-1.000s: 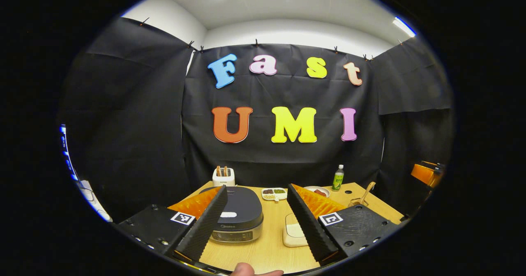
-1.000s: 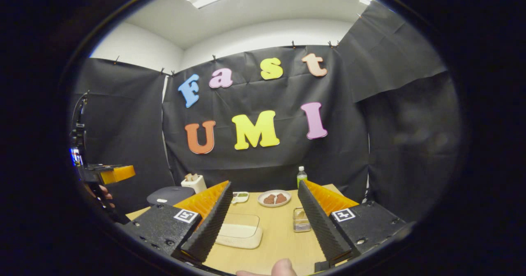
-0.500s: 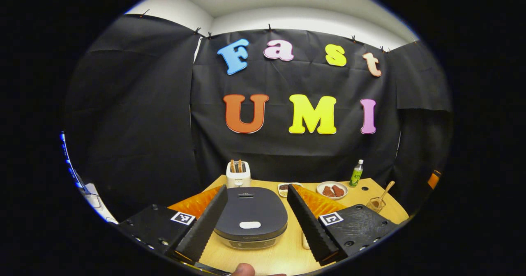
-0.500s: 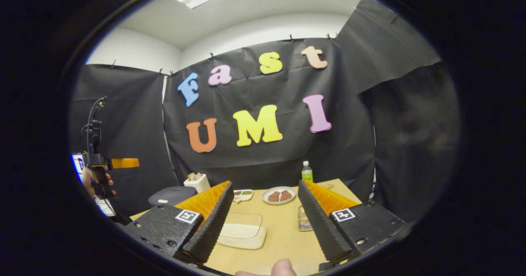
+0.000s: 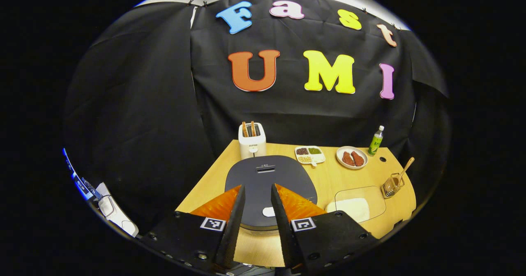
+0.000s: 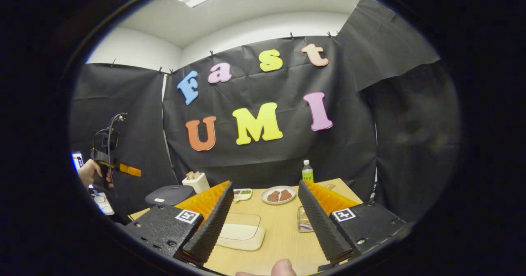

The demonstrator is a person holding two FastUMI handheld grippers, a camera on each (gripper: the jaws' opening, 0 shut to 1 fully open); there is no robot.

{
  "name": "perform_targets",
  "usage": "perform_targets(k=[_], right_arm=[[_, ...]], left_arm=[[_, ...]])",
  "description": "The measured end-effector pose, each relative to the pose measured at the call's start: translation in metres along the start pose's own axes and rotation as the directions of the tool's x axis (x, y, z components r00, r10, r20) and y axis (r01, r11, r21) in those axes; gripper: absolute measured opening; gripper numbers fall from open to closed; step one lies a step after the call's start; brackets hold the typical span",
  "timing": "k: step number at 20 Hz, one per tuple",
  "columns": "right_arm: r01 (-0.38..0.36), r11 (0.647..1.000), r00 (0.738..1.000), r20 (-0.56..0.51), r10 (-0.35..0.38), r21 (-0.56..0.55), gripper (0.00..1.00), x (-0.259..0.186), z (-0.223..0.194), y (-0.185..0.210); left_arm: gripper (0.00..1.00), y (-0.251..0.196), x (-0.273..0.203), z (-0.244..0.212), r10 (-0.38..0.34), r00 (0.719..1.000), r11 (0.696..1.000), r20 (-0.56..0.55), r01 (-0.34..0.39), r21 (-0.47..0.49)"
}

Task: Close the left gripper, press the button to open the rice cooker; take a wooden spoon from the chopstick holder with the right hand, scoop a spoonful of rice and pour it into the rice cooker, then put the wooden spoon back into the chopstick holder.

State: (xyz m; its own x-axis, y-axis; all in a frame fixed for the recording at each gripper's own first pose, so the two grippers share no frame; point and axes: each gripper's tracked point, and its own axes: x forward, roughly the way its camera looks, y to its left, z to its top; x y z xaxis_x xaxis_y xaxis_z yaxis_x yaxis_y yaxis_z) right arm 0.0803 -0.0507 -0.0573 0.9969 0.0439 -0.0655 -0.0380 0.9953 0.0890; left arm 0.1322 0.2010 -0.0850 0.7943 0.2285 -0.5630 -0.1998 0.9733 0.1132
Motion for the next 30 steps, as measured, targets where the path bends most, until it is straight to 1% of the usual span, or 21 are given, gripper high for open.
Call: perform_targets(k=[1, 2, 3, 4, 5, 6, 7, 8, 9, 14, 16, 17, 18, 19, 21, 22, 25, 26, 28, 30], right_arm=[[0.007, 1.000, 1.000, 0.000, -0.007, -0.007, 1.00, 0.000, -0.001, -0.003], [0.012, 1.000, 1.000, 0.001, -0.012, -0.013, 1.00, 0.000, -0.001, -0.004], [0.015, 1.000, 1.000, 0.003, -0.015, -0.020, 1.00, -0.001, -0.001, -0.006], [0.017, 0.999, 1.000, 0.006, -0.016, -0.027, 1.00, -0.003, -0.002, -0.006], [0.020, 0.999, 1.000, 0.008, -0.020, -0.035, 1.00, -0.003, -0.003, -0.007], [0.023, 0.999, 1.000, 0.007, -0.023, -0.045, 1.00, -0.002, -0.004, -0.009], [0.026, 0.998, 1.000, -0.002, -0.026, -0.055, 1.00, -0.001, -0.008, -0.010], [0.029, 0.998, 1.000, -0.010, -0.029, -0.060, 0.97, -0.001, -0.010, -0.011], [0.031, 0.998, 0.999, -0.012, -0.032, -0.060, 1.00, -0.001, -0.010, -0.013], [0.052, 0.997, 0.998, -0.017, -0.053, -0.051, 1.00, -0.001, -0.016, -0.026], [0.062, 0.997, 0.998, -0.022, -0.063, -0.049, 1.00, 0.000, -0.018, -0.030], [0.063, 0.997, 0.998, -0.025, -0.064, -0.045, 0.97, 0.000, -0.020, -0.032], [0.066, 0.997, 0.997, -0.026, -0.067, -0.041, 0.97, 0.000, -0.021, -0.035], [0.070, 0.997, 0.997, -0.030, -0.071, -0.039, 1.00, 0.000, -0.023, -0.038], [0.074, 0.997, 0.997, -0.037, -0.075, -0.027, 1.00, 0.003, -0.027, -0.042], [0.071, 0.997, 0.997, -0.042, -0.072, -0.021, 1.00, 0.004, -0.028, -0.042], [0.063, 0.998, 0.997, -0.035, -0.063, -0.004, 1.00, 0.003, -0.031, -0.043], [0.063, 0.998, 0.998, -0.029, -0.063, 0.003, 1.00, 0.002, -0.030, -0.045], [0.067, 0.998, 0.998, -0.024, -0.066, 0.012, 1.00, 0.000, -0.032, -0.048], [0.077, 0.997, 0.997, -0.031, -0.077, 0.006, 1.00, -0.004, -0.032, -0.055]], left_arm=[[0.44, 0.004, 0.004, -0.002, 0.023, 0.999, 1.000, -0.028, -0.023, 0.009], [0.16, 0.003, 0.013, -0.006, 0.030, 0.998, 0.999, -0.048, -0.030, 0.012], [0.07, 0.002, 0.016, -0.009, 0.026, 0.998, 0.999, -0.064, -0.024, 0.022], [0.05, 0.000, 0.022, -0.015, 0.021, 0.997, 0.999, -0.080, -0.019, 0.035], [0.00, -0.001, 0.028, -0.018, 0.027, 0.995, 0.998, -0.095, -0.022, 0.055], [0.05, 0.005, 0.033, -0.020, 0.060, 0.989, 0.995, -0.134, -0.049, 0.087], [0.07, -0.002, 0.037, -0.030, 0.033, 0.988, 0.996, -0.152, -0.020, 0.084], [0.01, -0.007, 0.042, -0.039, 0.013, 0.985, 0.998, -0.174, -0.002, 0.065], [0.01, -0.012, 0.046, -0.041, -0.005, 0.981, 0.999, -0.193, 0.014, 0.045], [0.01, -0.024, 0.059, -0.064, -0.061, 0.960, 0.998, -0.274, 0.054, -0.035], [0.01, -0.022, 0.063, -0.070, -0.056, 0.955, 0.998, -0.291, 0.045, -0.045], [0.01, -0.024, 0.063, -0.073, -0.057, 0.954, 0.998, -0.296, 0.043, -0.053], [0.01, -0.024, 0.066, -0.077, -0.054, 0.952, 0.998, -0.302, 0.039, -0.056], [0.01, -0.026, 0.067, -0.081, -0.060, 0.948, 0.997, -0.312, 0.041, -0.068], [0.01, -0.026, 0.067, -0.080, -0.056, 0.951, 0.997, -0.305, 0.035, -0.073], [0.01, -0.025, 0.066, -0.087, -0.052, 0.947, 0.997, -0.317, 0.029, -0.075], [0.02, -0.026, 0.062, -0.091, -0.054, 0.954, 0.995, -0.296, 0.025, -0.098], [0.02, -0.028, 0.062, -0.095, -0.050, 0.950, 0.995, -0.308, 0.022, -0.093], [0.02, -0.025, 0.066, -0.089, -0.019, 0.961, 0.998, -0.275, 0.002, -0.062], [0.02, -0.024, 0.060, -0.086, 0.028, 0.968, 1.000, -0.248, -0.024, 0.019]])
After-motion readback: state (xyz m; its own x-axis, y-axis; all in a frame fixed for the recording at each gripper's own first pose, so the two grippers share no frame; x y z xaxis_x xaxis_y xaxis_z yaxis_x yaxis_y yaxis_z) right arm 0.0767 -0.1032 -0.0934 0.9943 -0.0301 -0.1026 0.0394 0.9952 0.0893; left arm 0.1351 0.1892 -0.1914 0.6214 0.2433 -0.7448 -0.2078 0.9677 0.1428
